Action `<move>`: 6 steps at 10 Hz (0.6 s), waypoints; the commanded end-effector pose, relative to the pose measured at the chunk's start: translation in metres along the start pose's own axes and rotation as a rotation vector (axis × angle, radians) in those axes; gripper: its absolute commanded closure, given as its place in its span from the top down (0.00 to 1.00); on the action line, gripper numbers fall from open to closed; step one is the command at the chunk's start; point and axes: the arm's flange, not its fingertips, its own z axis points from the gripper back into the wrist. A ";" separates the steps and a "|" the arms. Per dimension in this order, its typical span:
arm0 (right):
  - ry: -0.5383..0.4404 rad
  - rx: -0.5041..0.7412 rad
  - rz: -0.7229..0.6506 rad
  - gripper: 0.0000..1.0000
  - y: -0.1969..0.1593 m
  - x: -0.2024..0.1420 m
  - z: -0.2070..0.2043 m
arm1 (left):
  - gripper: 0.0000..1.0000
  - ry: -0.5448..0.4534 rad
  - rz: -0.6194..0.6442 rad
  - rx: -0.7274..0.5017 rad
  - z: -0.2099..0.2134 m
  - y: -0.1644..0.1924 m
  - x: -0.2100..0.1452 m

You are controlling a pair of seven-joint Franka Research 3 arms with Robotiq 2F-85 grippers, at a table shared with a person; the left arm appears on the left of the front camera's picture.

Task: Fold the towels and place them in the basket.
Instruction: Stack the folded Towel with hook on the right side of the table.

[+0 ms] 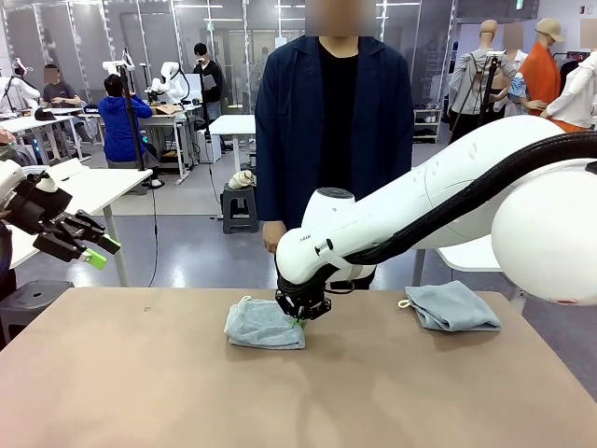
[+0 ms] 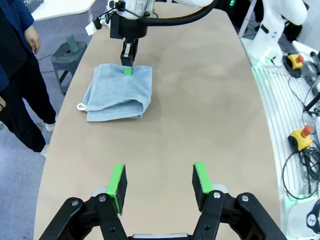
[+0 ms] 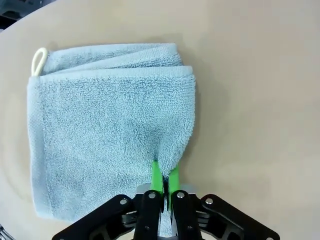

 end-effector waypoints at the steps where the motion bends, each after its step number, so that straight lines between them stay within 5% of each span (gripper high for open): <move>1: 0.000 0.000 0.000 0.05 0.000 0.000 0.000 | 0.68 0.015 0.007 0.004 0.001 -0.001 0.002; 6: -0.198 0.046 0.272 0.05 -0.025 0.035 0.080 | 0.68 0.015 0.007 0.004 0.001 -0.001 0.002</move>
